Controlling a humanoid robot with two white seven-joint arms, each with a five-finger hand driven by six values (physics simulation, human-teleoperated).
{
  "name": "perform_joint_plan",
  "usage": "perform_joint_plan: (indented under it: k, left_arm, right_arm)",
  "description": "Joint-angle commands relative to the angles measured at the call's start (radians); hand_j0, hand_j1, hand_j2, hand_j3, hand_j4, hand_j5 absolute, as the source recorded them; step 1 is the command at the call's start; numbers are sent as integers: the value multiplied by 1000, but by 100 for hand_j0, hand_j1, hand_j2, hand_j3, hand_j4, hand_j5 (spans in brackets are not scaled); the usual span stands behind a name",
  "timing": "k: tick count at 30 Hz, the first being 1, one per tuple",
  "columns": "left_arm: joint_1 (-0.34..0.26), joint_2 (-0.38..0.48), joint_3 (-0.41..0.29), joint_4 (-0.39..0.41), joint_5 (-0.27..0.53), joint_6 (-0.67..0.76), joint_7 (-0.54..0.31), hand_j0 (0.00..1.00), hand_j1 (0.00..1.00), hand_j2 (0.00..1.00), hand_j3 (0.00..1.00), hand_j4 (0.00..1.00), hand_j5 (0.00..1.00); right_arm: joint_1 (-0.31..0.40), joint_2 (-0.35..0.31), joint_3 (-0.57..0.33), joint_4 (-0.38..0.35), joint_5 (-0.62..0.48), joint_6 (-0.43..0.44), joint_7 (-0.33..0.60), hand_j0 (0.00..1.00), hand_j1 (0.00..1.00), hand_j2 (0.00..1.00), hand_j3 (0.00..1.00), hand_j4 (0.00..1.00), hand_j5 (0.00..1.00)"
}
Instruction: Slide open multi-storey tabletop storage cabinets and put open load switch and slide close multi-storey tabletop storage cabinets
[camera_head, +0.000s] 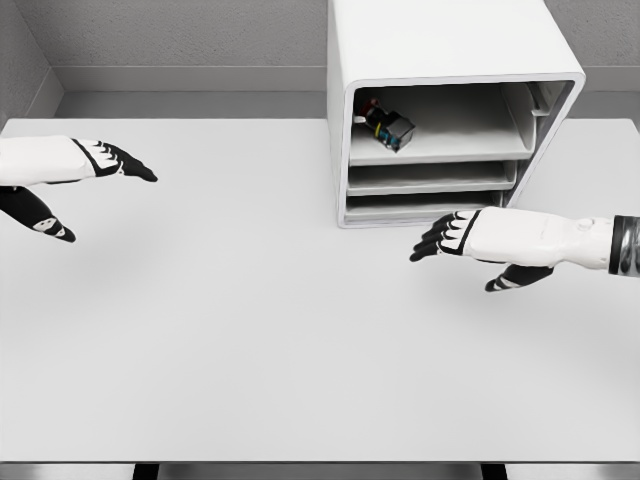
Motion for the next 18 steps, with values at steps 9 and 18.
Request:
perform_joint_plan:
  k: [9, 18]
  left_arm:
    - [0, -151, -3, -119, 14, 3, 0, 100, 100, 100, 100, 100, 100]
    - [11, -153, -3, -113, 8, 3, 0, 100, 100, 100, 100, 100, 100]
  right_arm:
    - [0, -1, 1, 0, -6, 3, 0, 100, 100, 100, 100, 100, 100]
    - [2, -1, 1, 0, -6, 3, 0, 100, 100, 100, 100, 100, 100]
